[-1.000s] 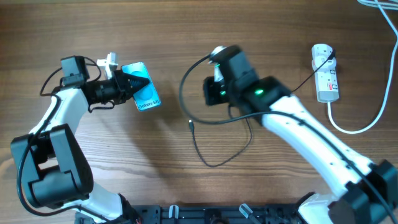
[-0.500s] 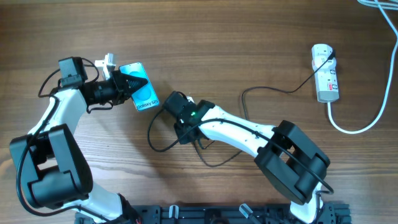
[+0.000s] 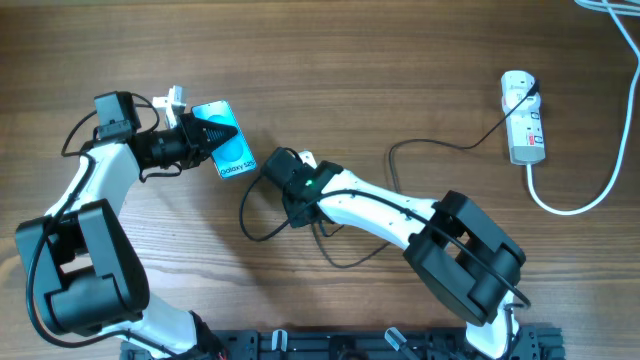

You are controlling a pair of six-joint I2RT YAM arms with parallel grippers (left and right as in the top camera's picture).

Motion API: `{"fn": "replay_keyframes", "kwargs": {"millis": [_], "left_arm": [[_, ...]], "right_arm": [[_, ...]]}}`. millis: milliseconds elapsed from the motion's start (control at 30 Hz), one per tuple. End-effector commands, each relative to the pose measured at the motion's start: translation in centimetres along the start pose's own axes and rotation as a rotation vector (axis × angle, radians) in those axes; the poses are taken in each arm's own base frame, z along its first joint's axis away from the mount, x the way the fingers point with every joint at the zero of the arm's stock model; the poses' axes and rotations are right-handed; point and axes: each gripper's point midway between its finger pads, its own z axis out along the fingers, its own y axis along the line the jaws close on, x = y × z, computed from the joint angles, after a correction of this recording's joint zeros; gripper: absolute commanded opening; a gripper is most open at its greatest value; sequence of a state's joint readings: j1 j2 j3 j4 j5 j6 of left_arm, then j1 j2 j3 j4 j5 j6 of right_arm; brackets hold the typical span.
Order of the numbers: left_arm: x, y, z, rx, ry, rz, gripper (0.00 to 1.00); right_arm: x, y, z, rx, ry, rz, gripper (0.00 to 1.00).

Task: Plug charger to phone and switch on socket
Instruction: 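Move the right gripper down and grasp the black USB-C plug, then bring the USB-C plug with the right gripper to the phone's bottom port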

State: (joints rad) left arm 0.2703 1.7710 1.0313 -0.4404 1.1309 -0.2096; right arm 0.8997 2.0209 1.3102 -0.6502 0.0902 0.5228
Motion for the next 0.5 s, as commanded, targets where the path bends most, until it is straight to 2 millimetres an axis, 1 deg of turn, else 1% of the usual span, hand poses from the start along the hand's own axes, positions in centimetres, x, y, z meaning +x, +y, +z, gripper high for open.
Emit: {"fn": "replay_keyframes", "kwargs": {"millis": [0, 33, 67, 100, 167, 200, 233, 300, 333, 367, 400, 467], "left_arm": [[0.2, -0.3, 0.0, 0.033, 0.009, 0.014, 0.04], [0.2, -0.3, 0.0, 0.033, 0.009, 0.014, 0.04], [0.2, -0.3, 0.0, 0.033, 0.009, 0.014, 0.04], [0.2, -0.3, 0.0, 0.033, 0.009, 0.014, 0.04], [0.2, -0.3, 0.0, 0.033, 0.009, 0.014, 0.04], [0.2, -0.2, 0.0, 0.033, 0.009, 0.013, 0.04], [0.3, -0.2, -0.1, 0.032, 0.011, 0.006, 0.04], [0.2, 0.0, -0.5, 0.033, 0.004, -0.012, 0.04], [0.1, 0.0, -0.7, 0.039, -0.001, -0.015, 0.04], [0.0, -0.1, -1.0, 0.049, -0.005, -0.02, 0.04], [0.0, -0.2, -1.2, 0.066, -0.007, -0.024, 0.04], [0.1, -0.7, -1.4, 0.096, -0.004, -0.026, 0.04]], "right_arm": [[0.7, 0.0, 0.3, -0.005, 0.038, 0.001, 0.33], [0.6, -0.1, 0.2, -0.006, 0.036, 0.002, 0.34], [0.6, -0.1, 0.1, -0.006, 0.036, 0.004, 0.22], [0.6, -0.3, 0.1, -0.004, 0.038, 0.006, 0.12], [0.7, -0.3, 0.1, -0.008, 0.043, -0.004, 0.04], [0.8, 0.5, 0.0, -0.051, 0.056, -0.048, 0.04], [0.9, 1.2, -0.8, -0.096, 0.074, -0.067, 0.04], [-0.6, 1.0, -3.6, -0.137, 0.021, -0.074, 0.04], [-1.0, 0.9, -4.6, -0.159, 0.001, -0.095, 0.04], [-1.5, 1.0, -6.3, -0.221, -0.018, -0.135, 0.04], [-1.5, 2.1, -8.6, -0.372, -0.021, -0.209, 0.04], [-1.3, 3.3, -11.9, -0.616, -0.022, -0.281, 0.04]]}}
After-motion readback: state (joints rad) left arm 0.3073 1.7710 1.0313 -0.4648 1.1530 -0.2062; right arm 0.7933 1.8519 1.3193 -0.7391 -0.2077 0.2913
